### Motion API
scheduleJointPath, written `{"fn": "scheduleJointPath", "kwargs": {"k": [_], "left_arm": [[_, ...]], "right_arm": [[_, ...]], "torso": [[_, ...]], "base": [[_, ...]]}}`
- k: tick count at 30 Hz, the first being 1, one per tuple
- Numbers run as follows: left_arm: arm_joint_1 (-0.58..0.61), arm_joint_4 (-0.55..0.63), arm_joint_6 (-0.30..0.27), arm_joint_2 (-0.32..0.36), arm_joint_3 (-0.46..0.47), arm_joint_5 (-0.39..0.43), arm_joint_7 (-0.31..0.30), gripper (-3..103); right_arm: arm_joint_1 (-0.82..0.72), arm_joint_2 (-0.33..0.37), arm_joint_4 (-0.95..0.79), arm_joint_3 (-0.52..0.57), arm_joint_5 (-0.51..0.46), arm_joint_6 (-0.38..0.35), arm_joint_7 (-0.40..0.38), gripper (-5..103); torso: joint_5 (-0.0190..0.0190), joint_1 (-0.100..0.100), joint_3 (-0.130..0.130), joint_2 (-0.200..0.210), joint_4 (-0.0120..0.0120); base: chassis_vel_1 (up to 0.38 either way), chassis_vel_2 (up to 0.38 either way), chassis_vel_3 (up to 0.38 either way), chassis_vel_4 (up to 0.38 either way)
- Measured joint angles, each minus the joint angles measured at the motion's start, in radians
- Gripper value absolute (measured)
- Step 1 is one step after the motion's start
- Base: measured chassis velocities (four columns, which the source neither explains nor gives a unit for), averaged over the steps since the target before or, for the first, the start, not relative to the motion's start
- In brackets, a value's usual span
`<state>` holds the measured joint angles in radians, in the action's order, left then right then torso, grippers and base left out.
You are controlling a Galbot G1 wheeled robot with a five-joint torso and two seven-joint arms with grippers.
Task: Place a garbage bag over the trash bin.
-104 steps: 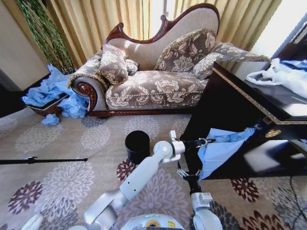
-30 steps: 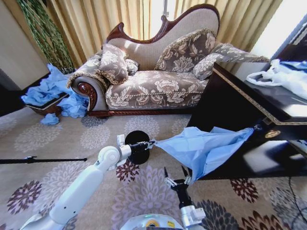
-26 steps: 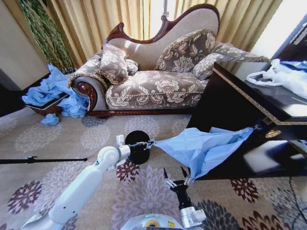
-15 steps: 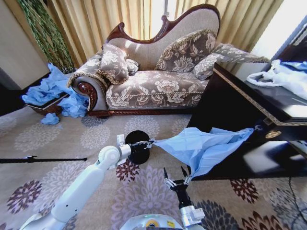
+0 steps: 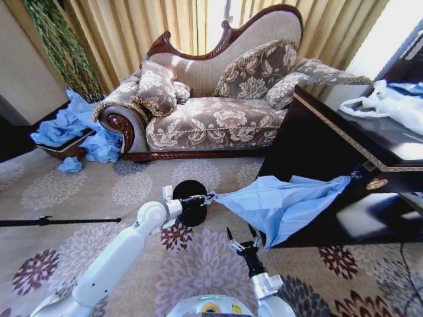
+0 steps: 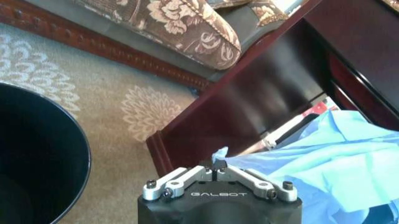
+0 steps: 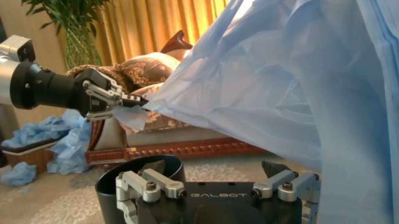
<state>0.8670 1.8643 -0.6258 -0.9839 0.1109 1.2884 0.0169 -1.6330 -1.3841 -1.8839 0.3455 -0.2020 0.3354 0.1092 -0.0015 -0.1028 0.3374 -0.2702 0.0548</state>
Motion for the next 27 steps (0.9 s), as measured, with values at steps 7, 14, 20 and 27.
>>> {"fn": "scheduleJointPath", "kwargs": {"k": [7, 14, 20, 27], "left_arm": [[0.002, 0.003, 0.005, 0.009, 0.012, 0.001, 0.004, 0], [-0.007, -0.015, 0.009, 0.029, 0.024, 0.002, 0.008, 0], [-0.007, -0.017, 0.012, 0.058, 0.028, 0.005, 0.016, 0], [-0.009, -0.009, 0.012, 0.063, 0.029, 0.014, 0.014, 0]], "right_arm": [[0.017, 0.066, 0.013, 0.041, -0.078, -0.005, 0.093, 100], [0.029, 0.128, 0.029, 0.071, -0.131, -0.001, 0.13, 100], [0.033, 0.124, 0.076, 0.079, -0.134, 0.036, 0.148, 100], [0.025, 0.104, 0.096, 0.109, -0.147, 0.049, 0.146, 100]], "torso": [[-0.0008, 0.0, 0.0, 0.0, 0.0001], [-0.0009, 0.0, 0.0, 0.0, 0.0002], [-0.001, 0.0, 0.0, 0.0, 0.0003], [-0.0011, 0.0, 0.0, 0.0, 0.0001]], "base": [[0.0, 0.0, 0.0, 0.0], [0.0, 0.0, 0.0, 0.0], [0.0, 0.0, 0.0, 0.0], [0.0, 0.0, 0.0, 0.0]]}}
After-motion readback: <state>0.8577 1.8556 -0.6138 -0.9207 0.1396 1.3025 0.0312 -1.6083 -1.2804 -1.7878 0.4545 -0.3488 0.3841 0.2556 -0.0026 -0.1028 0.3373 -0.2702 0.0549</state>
